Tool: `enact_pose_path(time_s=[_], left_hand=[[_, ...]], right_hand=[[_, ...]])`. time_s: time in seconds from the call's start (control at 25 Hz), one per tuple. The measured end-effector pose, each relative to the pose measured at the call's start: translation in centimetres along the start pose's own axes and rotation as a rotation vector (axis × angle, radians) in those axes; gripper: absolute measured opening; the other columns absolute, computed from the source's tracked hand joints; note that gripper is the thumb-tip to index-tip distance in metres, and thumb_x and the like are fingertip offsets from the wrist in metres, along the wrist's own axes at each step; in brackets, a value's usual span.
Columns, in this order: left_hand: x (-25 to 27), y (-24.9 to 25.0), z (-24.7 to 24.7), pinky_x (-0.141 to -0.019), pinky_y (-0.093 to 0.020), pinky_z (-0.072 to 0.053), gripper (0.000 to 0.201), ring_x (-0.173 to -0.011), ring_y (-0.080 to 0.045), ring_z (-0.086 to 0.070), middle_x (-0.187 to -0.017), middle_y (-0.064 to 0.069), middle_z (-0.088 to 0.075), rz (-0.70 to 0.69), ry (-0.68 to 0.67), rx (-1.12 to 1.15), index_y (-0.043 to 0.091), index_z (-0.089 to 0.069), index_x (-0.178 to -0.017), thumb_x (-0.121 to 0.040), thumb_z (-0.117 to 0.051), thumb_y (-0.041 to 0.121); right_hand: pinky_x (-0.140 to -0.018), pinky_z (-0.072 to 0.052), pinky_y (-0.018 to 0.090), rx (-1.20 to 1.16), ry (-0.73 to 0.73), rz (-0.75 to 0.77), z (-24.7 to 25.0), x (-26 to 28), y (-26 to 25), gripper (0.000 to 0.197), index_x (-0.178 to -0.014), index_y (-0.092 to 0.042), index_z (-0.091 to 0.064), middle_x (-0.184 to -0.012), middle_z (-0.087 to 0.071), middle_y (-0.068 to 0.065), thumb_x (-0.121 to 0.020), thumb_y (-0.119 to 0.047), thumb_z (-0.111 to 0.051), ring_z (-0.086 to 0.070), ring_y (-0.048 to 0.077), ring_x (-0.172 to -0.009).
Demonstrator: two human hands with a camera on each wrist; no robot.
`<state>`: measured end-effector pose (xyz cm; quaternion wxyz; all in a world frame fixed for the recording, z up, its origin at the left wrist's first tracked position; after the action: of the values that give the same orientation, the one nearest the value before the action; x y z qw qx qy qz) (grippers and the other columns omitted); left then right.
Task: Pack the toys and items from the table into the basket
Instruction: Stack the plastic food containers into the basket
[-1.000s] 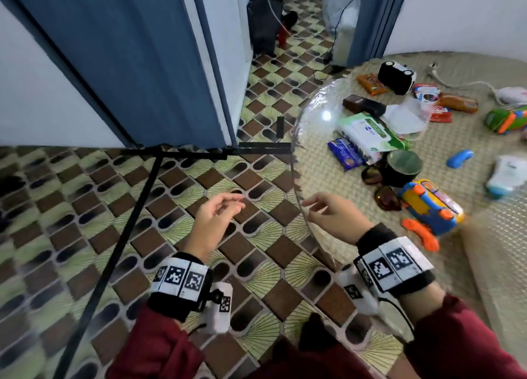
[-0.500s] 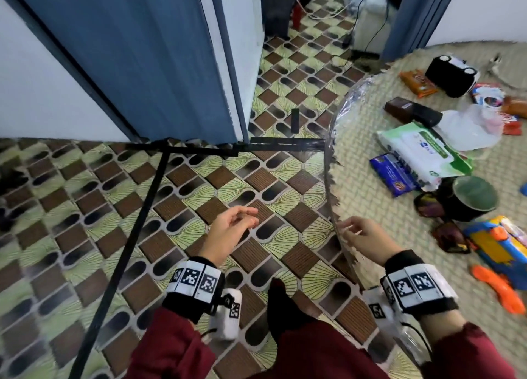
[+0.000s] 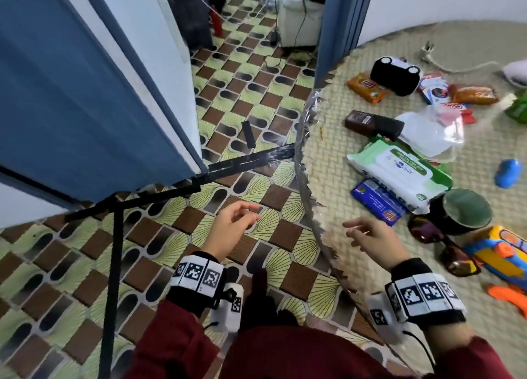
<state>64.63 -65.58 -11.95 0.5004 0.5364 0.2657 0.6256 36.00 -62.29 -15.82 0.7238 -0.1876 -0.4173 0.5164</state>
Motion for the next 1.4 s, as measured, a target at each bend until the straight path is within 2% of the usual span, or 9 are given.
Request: enact_pose_path(time_s=[0.2, 0.28, 0.36, 0.48, 0.64, 0.88, 1.12, 1.24, 1.4], left_hand=[[-8.4, 4.7, -2.4, -0.072, -0.013, -0.043, 0.016, -0.090, -0.007, -0.064, -0.100, -0.003, -0.071, -0.098, -0.220, -0.094, 0.019, -0.064, -0.104, -0.092, -0.056, 0.011], [-11.5, 6.7, -3.7, -0.067, -0.008, -0.043, 0.017, -0.087, -0.001, -0.064, -0.100, -0.003, -0.070, -0.142, -0.330, -0.130, 0.015, -0.064, -0.107, -0.093, -0.055, 0.010], [-13.8, 8.6, -5.0, -0.064, -0.004, -0.042, 0.016, -0.084, -0.001, -0.064, -0.100, -0.005, -0.070, -0.184, -0.416, -0.156, 0.015, -0.064, -0.105, -0.093, -0.056, 0.009], [-16.8, 11.0, -7.3, -0.063, -0.003, -0.041, 0.015, -0.091, -0.009, -0.064, -0.101, -0.006, -0.069, -0.235, -0.549, -0.212, 0.020, -0.064, -0.100, -0.093, -0.056, 0.010], [-19.2, 13.1, -11.3, -0.071, -0.015, -0.046, 0.015, -0.098, -0.015, -0.064, -0.103, -0.005, -0.069, -0.239, -0.697, -0.232, 0.023, -0.064, -0.099, -0.093, -0.057, 0.011], [-21.5, 16.7, -18.2, -0.070, -0.018, -0.041, 0.015, -0.097, -0.013, -0.063, -0.102, -0.001, -0.070, -0.332, -0.750, -0.249, 0.023, -0.065, -0.099, -0.092, -0.056, 0.012], [-23.6, 20.1, -23.6, -0.077, -0.017, -0.046, 0.019, -0.093, -0.012, -0.060, -0.099, 0.003, -0.068, -0.417, -0.754, -0.221, 0.020, -0.065, -0.099, -0.091, -0.057, 0.004], [-25.7, 20.9, -26.3, -0.089, -0.025, -0.048, 0.022, -0.104, -0.018, -0.060, -0.110, -0.003, -0.066, -0.375, -0.748, -0.219, 0.017, -0.062, -0.108, -0.091, -0.057, 0.004], [-28.4, 22.6, -30.6, -0.105, -0.031, -0.039, 0.033, -0.123, -0.018, -0.050, -0.130, -0.002, -0.056, -0.400, -0.774, -0.321, 0.017, -0.055, -0.125, -0.092, -0.058, 0.013]], right_hand=[[-0.048, -0.041, 0.010, -0.220, 0.207, -0.148, 1.9, -2.5, 0.9, 0.020, -0.087, -0.017, -0.065, -0.082, -0.066, 0.014, -0.088, -0.001, -0.053, -0.059, 0.013, -0.059], [-0.045, -0.039, 0.008, -0.330, 0.313, -0.205, 2.8, -3.1, 0.9, 0.021, -0.086, -0.013, -0.064, -0.079, -0.063, 0.013, -0.089, 0.003, -0.051, -0.056, 0.001, -0.052], [-0.044, -0.038, 0.007, -0.388, 0.401, -0.257, 3.4, -3.3, 0.4, 0.017, -0.091, -0.005, -0.064, -0.077, -0.061, 0.012, -0.090, 0.004, -0.050, -0.054, 0.003, -0.050], [-0.047, -0.039, 0.008, -0.438, 0.497, -0.318, 3.5, -3.3, 0.2, 0.017, -0.096, -0.004, -0.064, -0.077, -0.062, 0.010, -0.090, 0.002, -0.050, -0.054, 0.014, -0.060], [-0.051, -0.040, 0.010, -0.485, 0.618, -0.386, 3.9, -2.7, 0.4, 0.016, -0.095, -0.007, -0.066, -0.078, -0.062, 0.010, -0.089, -0.001, -0.052, -0.054, 0.014, -0.063], [-0.072, -0.051, 0.041, -0.509, 0.716, -0.434, 7.4, -2.9, 2.2, 0.023, -0.082, -0.027, -0.064, -0.075, -0.062, 0.004, -0.089, -0.006, -0.056, -0.060, 0.024, -0.071], [-0.062, -0.049, 0.032, -0.682, 0.764, -0.406, 11.9, -5.7, 2.3, 0.019, -0.094, -0.010, -0.064, -0.082, -0.063, 0.012, -0.089, 0.000, -0.049, -0.057, 0.018, -0.061], [-0.061, -0.049, 0.033, -0.732, 0.800, -0.422, 13.7, -7.9, 2.6, 0.021, -0.108, -0.002, -0.060, -0.078, -0.060, 0.010, -0.090, -0.002, -0.050, -0.058, 0.018, -0.060], [-0.065, -0.052, 0.035, -0.819, 0.878, -0.499, 15.9, -10.6, 4.1, 0.032, -0.122, -0.005, -0.051, -0.079, -0.055, 0.002, -0.090, -0.004, -0.051, -0.055, 0.018, -0.063]])
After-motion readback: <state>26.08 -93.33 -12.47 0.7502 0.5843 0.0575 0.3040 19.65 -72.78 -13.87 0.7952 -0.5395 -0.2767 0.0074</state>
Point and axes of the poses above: each hand's wrist, its own x-axis away from the middle knuckle, its own z-axis out of the back of the hand, y = z × x, the point moved 7 cm from there along -x, towards the middle knuckle
